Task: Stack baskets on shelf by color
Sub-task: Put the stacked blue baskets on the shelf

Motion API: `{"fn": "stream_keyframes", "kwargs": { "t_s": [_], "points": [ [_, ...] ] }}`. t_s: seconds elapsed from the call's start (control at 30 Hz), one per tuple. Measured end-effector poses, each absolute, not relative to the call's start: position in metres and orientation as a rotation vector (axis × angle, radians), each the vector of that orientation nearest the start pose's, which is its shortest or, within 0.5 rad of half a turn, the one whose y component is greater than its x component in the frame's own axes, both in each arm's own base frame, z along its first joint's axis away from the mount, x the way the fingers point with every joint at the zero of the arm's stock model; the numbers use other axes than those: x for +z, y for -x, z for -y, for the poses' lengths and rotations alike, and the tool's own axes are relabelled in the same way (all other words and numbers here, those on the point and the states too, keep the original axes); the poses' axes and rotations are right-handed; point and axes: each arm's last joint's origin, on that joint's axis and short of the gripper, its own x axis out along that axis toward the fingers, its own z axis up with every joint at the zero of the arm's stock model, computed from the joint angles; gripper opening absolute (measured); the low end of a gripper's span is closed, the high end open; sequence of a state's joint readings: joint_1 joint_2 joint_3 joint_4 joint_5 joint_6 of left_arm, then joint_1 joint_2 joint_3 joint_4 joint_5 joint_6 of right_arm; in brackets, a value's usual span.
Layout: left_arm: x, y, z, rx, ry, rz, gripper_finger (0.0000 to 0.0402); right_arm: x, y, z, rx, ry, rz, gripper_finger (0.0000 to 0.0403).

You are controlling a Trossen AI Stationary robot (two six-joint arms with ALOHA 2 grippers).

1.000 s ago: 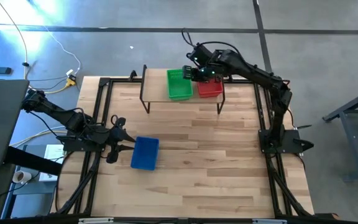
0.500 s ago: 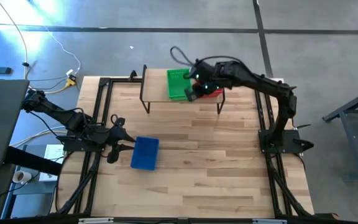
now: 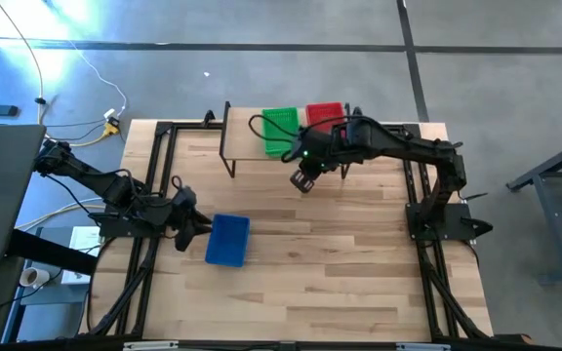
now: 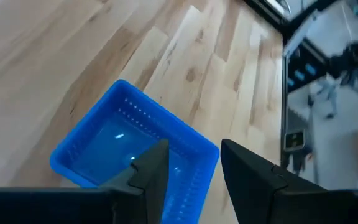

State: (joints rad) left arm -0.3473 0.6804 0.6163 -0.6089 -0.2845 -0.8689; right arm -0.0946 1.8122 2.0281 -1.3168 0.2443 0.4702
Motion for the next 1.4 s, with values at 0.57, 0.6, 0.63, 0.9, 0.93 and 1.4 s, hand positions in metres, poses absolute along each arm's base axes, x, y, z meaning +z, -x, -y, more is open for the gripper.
{"fn": "stream_keyframes", "kwargs": {
  "t_s": [0.57,0.6,0.63,0.9,0.93,1.4],
  "points": [
    [0.235,-0.120,0.024,0.560,0.834,-0.768,0.0136,0.385,-0.349,0.016,-0.612,-0.294,-1.005,0.0084],
    [0.235,-0.122,0.024,0.564,0.849,-0.756,0.0136,0.385,-0.349,0.016,-0.612,-0.294,-1.005,0.0084],
    [0.235,-0.124,0.024,0.567,0.859,-0.749,0.0136,0.385,-0.349,0.016,-0.612,-0.294,-1.005,0.0084],
    [0.221,-0.140,0.029,0.656,0.866,-0.816,0.0136,0.385,-0.349,0.017,-0.630,-0.267,-0.999,0.0084],
    [0.219,-0.143,0.029,0.664,0.867,-0.821,0.0136,0.385,-0.349,0.017,-0.629,-0.263,-1.000,0.0084],
    [0.198,-0.166,0.036,0.733,0.847,-0.907,0.0136,0.385,-0.349,0.017,-0.624,-0.254,-1.003,0.0084]
  ]
}}
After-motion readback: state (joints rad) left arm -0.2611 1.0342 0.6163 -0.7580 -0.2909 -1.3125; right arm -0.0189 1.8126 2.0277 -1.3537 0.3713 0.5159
